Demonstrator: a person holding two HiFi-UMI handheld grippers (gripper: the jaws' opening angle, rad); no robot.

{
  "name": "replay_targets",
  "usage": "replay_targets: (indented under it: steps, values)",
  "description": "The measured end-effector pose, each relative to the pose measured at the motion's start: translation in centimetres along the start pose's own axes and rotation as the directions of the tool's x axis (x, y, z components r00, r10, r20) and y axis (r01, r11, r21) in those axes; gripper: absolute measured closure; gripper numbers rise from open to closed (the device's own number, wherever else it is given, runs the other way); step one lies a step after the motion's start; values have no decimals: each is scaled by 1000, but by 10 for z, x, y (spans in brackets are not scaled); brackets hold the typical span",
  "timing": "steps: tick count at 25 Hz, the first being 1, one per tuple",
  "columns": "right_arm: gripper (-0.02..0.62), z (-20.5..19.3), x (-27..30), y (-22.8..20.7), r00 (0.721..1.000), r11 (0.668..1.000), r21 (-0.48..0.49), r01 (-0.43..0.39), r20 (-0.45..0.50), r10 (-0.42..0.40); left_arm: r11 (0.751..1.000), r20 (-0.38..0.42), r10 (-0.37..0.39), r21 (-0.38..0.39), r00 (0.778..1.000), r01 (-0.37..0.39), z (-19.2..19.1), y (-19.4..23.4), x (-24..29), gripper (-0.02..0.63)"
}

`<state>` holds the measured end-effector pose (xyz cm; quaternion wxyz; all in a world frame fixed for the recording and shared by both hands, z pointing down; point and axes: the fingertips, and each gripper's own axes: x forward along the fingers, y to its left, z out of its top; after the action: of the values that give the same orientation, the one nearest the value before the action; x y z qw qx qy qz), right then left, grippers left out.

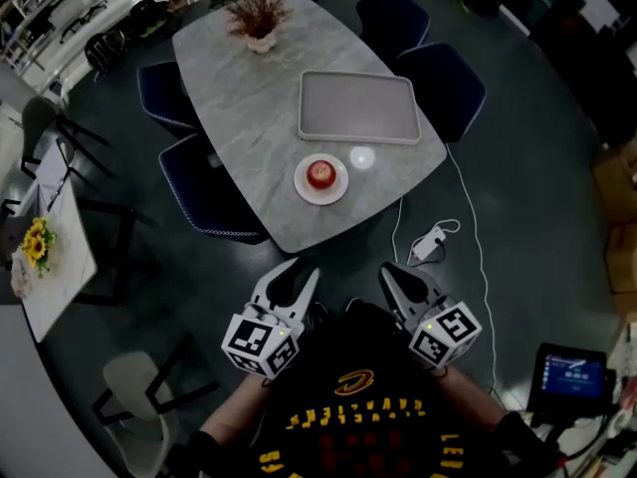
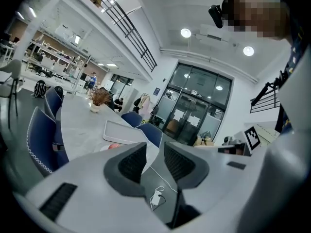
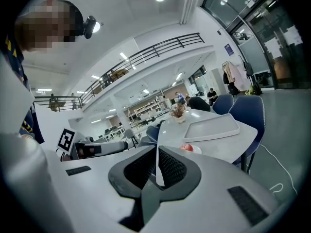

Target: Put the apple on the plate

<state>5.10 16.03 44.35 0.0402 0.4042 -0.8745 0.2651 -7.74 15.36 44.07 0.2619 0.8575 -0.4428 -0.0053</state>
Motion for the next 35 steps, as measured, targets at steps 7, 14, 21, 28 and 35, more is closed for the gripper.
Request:
replay_targets:
  steps: [7, 14, 21, 28, 35]
  values:
    - [586, 5, 44, -36, 1000, 1000, 10, 9, -22, -9, 999, -43, 39, -25, 998, -40, 7, 40, 29, 489]
    - [586, 15, 114, -89, 996, 999, 8, -36, -82, 36, 984, -54, 174, -25, 983, -175, 16, 105, 70, 489]
    - [586, -2, 182, -158, 970, 999, 34, -30, -240, 37, 939, -144, 319, -88, 937, -333, -8, 182, 120, 489]
    - [584, -40, 224, -215, 926, 997, 72, -3, -376, 30, 905, -311, 282, -228, 908, -359, -60, 219, 168, 489]
    - [532, -69, 259, -257, 871, 987, 156, -22, -481, 95, 809, -454, 266, -373, 850, -453, -116, 249, 212, 489]
